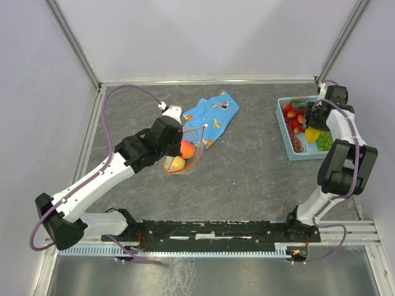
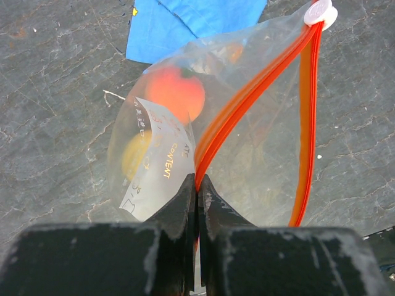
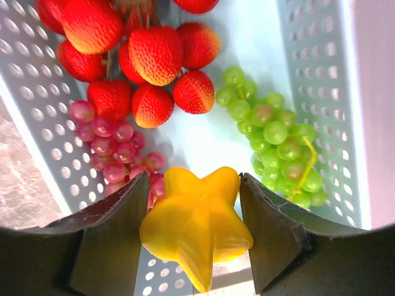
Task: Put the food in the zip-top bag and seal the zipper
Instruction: Pick up the fake fruit from the bin, then place the fake fruit in the zipper food storage bag.
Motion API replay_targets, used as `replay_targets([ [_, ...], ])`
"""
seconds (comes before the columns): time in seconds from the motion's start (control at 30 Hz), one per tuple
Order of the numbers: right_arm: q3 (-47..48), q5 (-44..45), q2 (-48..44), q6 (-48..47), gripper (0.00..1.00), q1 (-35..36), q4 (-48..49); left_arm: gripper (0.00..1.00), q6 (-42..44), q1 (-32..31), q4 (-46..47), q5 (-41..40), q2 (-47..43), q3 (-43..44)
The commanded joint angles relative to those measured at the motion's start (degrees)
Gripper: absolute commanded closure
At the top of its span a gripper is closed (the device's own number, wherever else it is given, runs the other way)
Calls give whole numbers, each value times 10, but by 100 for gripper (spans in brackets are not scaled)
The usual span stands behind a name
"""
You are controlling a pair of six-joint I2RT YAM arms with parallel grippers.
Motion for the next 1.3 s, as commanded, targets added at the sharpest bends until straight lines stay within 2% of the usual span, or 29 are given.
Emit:
replay_targets([
  [0.0,-7,16,-84,46,57,-1,43,97,5,-1,10,-7,-18,13],
  [0.2,-56,-46,-179,129,60,13,81,97,11,-1,10,-7,-11,36],
  [0.47,-140,-59,-301,217,61,97,132,97,4,0,12,12,-8,60],
  [0.7,-159,-67,-373,284,62,209,183,97,-17,0,22,36,1,68],
  [0.87,-186,-69,-411,356,63,291,252,97,-36,0,26,53,11,70],
  [1.1,-214,-33,-420,412,64,419,363,97,-59,0,28,68,21,77],
  [1.27,-215,15,-401,419,64,512,424,97,-90,0,28,72,27,79],
])
